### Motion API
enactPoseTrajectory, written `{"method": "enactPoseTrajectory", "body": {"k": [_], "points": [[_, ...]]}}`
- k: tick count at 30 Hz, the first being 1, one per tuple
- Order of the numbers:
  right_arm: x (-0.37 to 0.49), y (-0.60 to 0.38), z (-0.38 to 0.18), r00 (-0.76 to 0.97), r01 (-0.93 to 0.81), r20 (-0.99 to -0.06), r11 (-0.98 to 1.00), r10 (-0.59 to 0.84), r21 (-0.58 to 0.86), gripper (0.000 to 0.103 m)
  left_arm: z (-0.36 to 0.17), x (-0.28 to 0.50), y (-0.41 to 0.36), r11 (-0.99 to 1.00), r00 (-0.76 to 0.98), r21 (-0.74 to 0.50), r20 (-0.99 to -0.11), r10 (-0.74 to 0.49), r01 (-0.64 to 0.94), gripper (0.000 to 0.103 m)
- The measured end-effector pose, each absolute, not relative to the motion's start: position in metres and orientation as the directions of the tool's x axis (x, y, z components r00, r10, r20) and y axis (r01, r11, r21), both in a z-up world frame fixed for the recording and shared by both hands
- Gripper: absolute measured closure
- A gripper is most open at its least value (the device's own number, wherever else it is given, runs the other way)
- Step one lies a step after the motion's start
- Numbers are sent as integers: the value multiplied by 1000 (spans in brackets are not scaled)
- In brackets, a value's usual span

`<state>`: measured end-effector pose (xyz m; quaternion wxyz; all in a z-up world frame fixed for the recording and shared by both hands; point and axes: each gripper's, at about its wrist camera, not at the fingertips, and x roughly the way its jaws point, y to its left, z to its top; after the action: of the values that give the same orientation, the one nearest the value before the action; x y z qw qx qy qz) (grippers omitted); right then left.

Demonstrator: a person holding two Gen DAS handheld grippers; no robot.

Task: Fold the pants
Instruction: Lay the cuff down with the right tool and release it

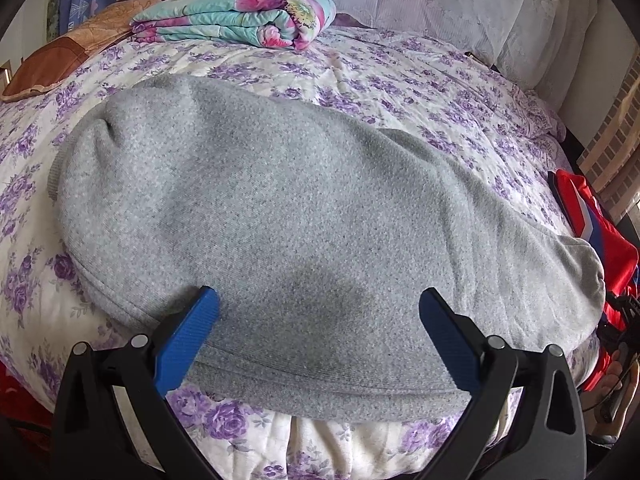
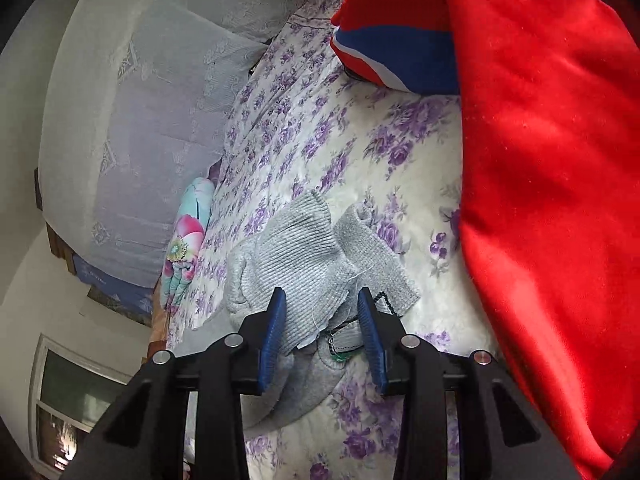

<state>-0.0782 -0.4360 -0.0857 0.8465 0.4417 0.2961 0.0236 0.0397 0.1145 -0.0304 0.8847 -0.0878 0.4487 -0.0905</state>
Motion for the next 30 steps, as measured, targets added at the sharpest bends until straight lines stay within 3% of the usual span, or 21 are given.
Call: {"method": "enactPoseTrajectory", "body": {"k": [4,5,6,11,16,17,18,19,21,22,23,25,27,29,30], "points": [[-59,-430,-87,813,210,-486,617,320,758,68,-31,40,112,973,582,-218,-782,-222,79,5],[-54,-429,-88,818,206,-483,626,312,752,86,-31,40,112,973,582,-218,-782,-222,79,5],[-54,-430,-86,827,210,-482,634,291,744,97,-31,40,112,972,582,-223,-782,-226,78,5],[-93,-416,-35,885,201,-451,781,114,591,97,-31,38,116,966,582,-245,-775,-248,86,5],[-77,-414,-75,726,336,-685,839,60,429,96,-34,38,110,977,583,-190,-784,-213,101,5],[-79,-414,-75,734,331,-678,845,49,419,93,-34,37,110,977,582,-185,-785,-210,103,5],[-84,-413,-66,736,351,-677,852,5,388,80,-33,36,111,977,582,-187,-785,-212,103,5],[-92,-413,-54,744,389,-664,852,-68,350,74,-30,33,113,975,586,-197,-781,-218,100,5],[-109,-411,-20,804,406,-569,859,-173,312,56,-19,24,116,972,601,-208,-765,-231,109,5],[-111,-404,-2,834,377,-522,874,-176,307,56,-12,19,115,970,612,-208,-753,-243,129,5],[-106,-395,15,862,307,-494,895,-117,325,56,-4,15,112,968,624,-202,-740,-251,151,5],[-74,-369,38,870,86,-476,908,132,410,49,9,10,100,966,653,-163,-713,-255,200,5],[-29,-328,49,803,-92,-484,874,348,476,22,7,14,86,972,665,-85,-717,-212,218,5],[24,-277,49,703,-204,-507,825,498,527,16,-20,31,82,981,604,-32,-784,-144,191,5],[54,-255,44,642,-232,-537,806,548,545,16,-38,38,87,981,541,-69,-826,-156,179,5]]}}
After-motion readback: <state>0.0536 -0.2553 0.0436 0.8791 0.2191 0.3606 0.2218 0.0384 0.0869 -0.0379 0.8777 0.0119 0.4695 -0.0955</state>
